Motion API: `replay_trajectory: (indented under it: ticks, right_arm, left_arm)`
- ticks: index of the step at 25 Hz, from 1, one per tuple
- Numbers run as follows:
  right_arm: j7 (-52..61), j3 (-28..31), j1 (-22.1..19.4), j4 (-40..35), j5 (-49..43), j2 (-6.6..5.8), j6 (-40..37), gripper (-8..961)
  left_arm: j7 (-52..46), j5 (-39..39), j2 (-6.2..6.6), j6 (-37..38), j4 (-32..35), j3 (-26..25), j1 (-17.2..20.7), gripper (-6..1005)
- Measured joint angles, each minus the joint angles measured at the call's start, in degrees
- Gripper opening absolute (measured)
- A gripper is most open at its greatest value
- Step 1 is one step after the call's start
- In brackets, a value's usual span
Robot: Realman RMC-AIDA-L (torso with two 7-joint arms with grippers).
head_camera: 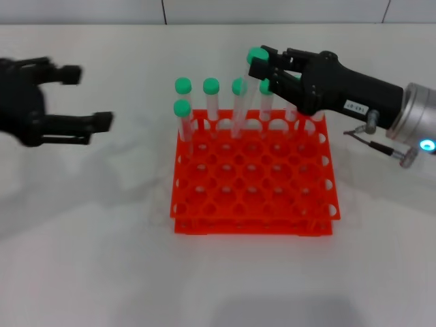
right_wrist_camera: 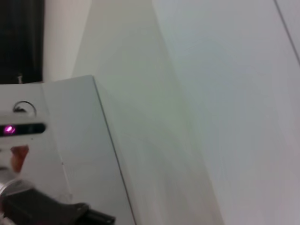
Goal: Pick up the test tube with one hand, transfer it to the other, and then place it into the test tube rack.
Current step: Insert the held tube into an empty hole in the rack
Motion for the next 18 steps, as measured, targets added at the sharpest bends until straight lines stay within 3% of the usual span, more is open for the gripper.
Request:
replay_trajectory:
  ticks: [4,9,18]
  right_arm:
    - [0.46,-0.17,1.13,-0.01,-0.19,-0.57,0.06,268]
    - [1.44,0.16,1.52,-1.25,-2.22,-1.29,0.74,270]
    - [5.71,0.22,2.68,-7.02,-7.21,-1.57,4.4,273]
  left_arm:
    - [5.82,-7.12,-0.32,-0.5,-2.81,-2.91,7.52,893]
    - [17.47,-16.46,-0.4,-0.47,-13.5,-5.8,14.13,893]
    - [39.38,-17.96,-0.02,0.49,-39.85,-14.28,14.64,893]
